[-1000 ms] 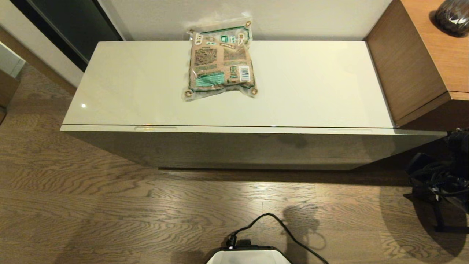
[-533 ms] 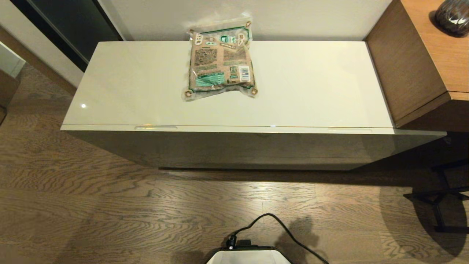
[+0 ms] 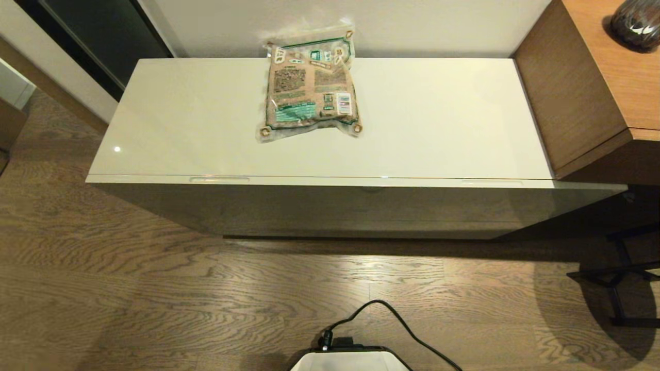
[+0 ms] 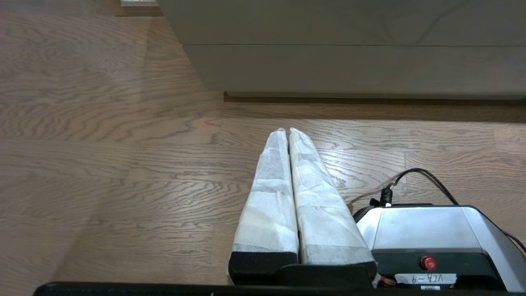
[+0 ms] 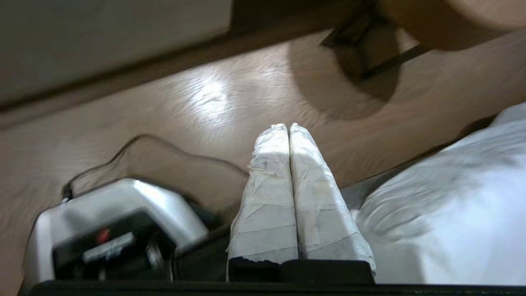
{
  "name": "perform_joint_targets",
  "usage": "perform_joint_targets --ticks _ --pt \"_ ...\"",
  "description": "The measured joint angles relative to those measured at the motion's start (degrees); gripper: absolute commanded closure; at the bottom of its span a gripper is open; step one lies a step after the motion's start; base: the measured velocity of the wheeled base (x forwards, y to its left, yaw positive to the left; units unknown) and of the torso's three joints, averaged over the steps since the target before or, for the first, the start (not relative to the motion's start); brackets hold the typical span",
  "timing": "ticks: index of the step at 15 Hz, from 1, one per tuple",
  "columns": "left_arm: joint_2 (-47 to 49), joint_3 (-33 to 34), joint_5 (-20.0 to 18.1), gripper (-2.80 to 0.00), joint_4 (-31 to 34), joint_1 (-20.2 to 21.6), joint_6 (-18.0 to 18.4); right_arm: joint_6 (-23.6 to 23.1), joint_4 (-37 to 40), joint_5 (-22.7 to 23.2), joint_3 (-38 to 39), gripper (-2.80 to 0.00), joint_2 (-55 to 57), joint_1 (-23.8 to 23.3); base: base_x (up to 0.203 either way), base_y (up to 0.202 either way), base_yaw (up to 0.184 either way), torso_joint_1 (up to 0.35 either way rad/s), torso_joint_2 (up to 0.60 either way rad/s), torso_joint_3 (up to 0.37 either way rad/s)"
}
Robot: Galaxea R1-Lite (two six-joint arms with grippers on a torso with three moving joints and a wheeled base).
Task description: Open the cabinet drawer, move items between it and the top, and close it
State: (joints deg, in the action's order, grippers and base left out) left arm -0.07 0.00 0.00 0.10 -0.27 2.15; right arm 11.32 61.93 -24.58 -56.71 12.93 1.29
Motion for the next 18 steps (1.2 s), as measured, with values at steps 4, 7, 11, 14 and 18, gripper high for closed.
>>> perform_joint_targets --ticks 4,7,11,14,18 --pt "0.00 0.00 0.02 0.00 -0.10 0.00 0.30 -2.81 -13.19 10.94 13.76 0.00 -9.22 -0.74 0.000 0.000 0.000 0.000 0.00 0.000" --pt "0.00 0.00 0.05 0.00 -0.10 0.00 0.03 -3.64 -35.85 20.92 27.99 0.00 -12.00 -0.78 0.000 0.000 0.000 0.000 0.00 0.000" --pt "0.00 0.00 0.00 0.00 -0.10 0.00 -0.15 -4.13 -66.30 31.64 50.48 0.00 -12.91 -0.78 0.000 0.000 0.000 0.000 0.00 0.000" --pt "0.00 0.00 0.00 0.00 -0.02 0.00 -0.30 -4.08 -70.33 29.49 55.90 0.00 -13.04 -0.78 0.000 0.000 0.000 0.000 0.00 0.000" --pt "0.00 0.00 -0.02 0.00 0.00 0.00 -0.26 -2.96 -60.80 23.73 55.20 0.00 -13.04 -0.78 0.000 0.000 0.000 0.000 0.00 0.000"
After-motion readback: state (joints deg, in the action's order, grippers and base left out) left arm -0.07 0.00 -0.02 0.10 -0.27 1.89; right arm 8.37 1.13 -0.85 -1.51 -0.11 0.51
